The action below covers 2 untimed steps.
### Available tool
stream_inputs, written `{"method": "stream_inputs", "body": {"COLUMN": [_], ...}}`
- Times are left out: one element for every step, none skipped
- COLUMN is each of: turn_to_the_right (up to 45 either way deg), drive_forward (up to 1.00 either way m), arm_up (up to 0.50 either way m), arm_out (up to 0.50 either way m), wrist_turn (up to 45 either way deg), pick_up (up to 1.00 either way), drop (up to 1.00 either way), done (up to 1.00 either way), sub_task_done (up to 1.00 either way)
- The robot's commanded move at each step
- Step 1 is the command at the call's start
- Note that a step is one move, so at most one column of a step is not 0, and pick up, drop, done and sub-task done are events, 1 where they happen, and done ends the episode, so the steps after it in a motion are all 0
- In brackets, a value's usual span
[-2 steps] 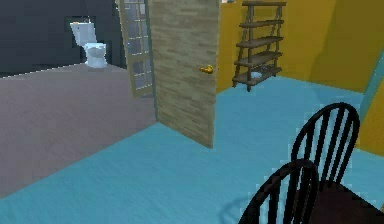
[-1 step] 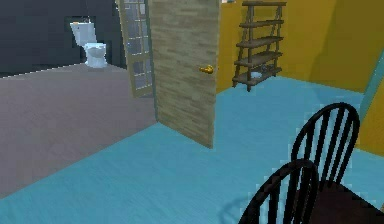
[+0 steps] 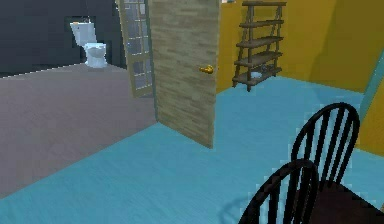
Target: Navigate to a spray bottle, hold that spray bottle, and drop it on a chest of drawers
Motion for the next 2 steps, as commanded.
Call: {"method": "stream_inputs", "body": {"turn_to_the_right": [0.0, 0.0], "drive_forward": [0.0, 0.0], "arm_up": [0.0, -0.3], "arm_out": [0.0, 0.0], "wrist_turn": [9.0, 0.0], "pick_up": [0.0, 0.0], "drop": [0.0, 0.0], "done": [0.0, 0.0], "sub_task_done": [0.0, 0.0]}}
